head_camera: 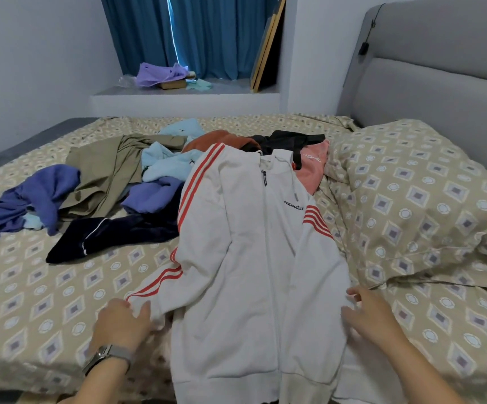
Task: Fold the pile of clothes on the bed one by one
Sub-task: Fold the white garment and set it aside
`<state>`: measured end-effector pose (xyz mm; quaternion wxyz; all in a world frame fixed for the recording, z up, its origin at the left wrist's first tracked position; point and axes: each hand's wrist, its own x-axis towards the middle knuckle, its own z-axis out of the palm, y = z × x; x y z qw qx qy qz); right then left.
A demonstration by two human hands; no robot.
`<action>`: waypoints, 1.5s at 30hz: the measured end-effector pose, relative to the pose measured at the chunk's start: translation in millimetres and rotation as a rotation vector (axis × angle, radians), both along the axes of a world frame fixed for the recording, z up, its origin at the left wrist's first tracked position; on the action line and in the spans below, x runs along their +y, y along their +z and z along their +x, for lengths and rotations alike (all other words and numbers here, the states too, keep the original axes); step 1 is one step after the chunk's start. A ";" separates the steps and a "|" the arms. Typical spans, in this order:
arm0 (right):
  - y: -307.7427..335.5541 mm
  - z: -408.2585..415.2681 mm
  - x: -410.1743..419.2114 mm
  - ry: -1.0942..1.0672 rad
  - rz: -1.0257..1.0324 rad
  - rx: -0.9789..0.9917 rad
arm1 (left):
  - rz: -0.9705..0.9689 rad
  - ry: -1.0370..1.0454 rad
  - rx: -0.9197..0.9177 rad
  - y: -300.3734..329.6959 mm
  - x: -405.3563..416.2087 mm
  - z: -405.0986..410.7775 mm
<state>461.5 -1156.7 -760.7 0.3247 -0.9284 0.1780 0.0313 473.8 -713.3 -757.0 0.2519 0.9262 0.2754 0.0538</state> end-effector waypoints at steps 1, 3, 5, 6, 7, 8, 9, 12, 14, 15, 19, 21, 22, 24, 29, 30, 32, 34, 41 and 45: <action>-0.5 6.8 9.6 0.043 -0.013 -0.015 | 0.065 0.108 0.033 -1.3 8.9 3.9; 1.4 16.1 29.9 0.076 -0.039 0.002 | 0.019 0.251 0.232 -12.2 29.0 9.6; 7.7 19.2 50.3 0.094 -0.073 0.065 | -0.080 0.263 0.479 -27.5 48.7 16.0; 11.0 18.8 60.8 0.115 -0.115 0.130 | -0.063 0.198 0.553 -35.4 58.2 14.2; 11.1 18.3 71.1 0.147 -0.171 0.211 | -0.053 0.165 0.576 -38.7 61.7 11.4; 9.4 17.0 80.9 0.183 -0.228 0.293 | -0.075 0.126 0.543 -39.0 61.2 10.6; 8.3 14.9 90.5 0.223 -0.291 0.359 | -0.170 0.129 0.505 -35.0 55.8 10.6; 0.4 14.4 110.6 0.295 -0.362 0.393 | -0.492 0.101 0.360 -21.2 41.2 15.3; -1.3 17.4 116.1 0.343 -0.314 0.364 | -0.756 0.135 0.093 -5.2 32.7 15.7; -2.3 19.5 116.8 0.342 -0.287 0.354 | -0.875 0.114 -0.050 7.0 24.3 12.6; -1.4 24.8 116.4 0.279 -0.090 0.226 | -1.149 -0.124 -0.380 61.9 -18.3 -6.3; 5.8 26.6 114.2 0.206 0.055 0.089 | -1.085 -0.308 -0.378 70.2 -37.0 -13.3; 10.8 27.8 111.2 0.158 0.117 0.028 | -0.960 -0.424 -0.321 70.1 -44.5 -14.5; 20.6 30.1 102.9 0.077 0.220 -0.049 | -0.798 -0.651 -0.151 67.7 -68.2 -17.7; 30.4 30.7 90.5 0.022 0.436 -0.110 | -0.708 -1.226 0.335 53.9 -122.5 -18.4; 29.5 31.5 91.0 0.038 0.447 -0.097 | -0.708 -1.246 0.345 49.3 -123.0 -15.6; 27.3 33.6 94.5 0.085 0.466 -0.071 | -0.759 -1.182 0.281 47.6 -122.0 -11.6; 24.8 36.3 99.2 0.131 0.476 -0.059 | -0.925 -0.900 0.107 51.6 -114.6 -8.4; 28.3 46.2 129.6 0.417 0.124 0.094 | -1.026 -0.432 -0.281 76.4 -62.2 -0.8; 15.8 44.1 131.8 0.595 -0.125 0.312 | -0.725 -1.059 0.182 73.1 -61.8 -5.7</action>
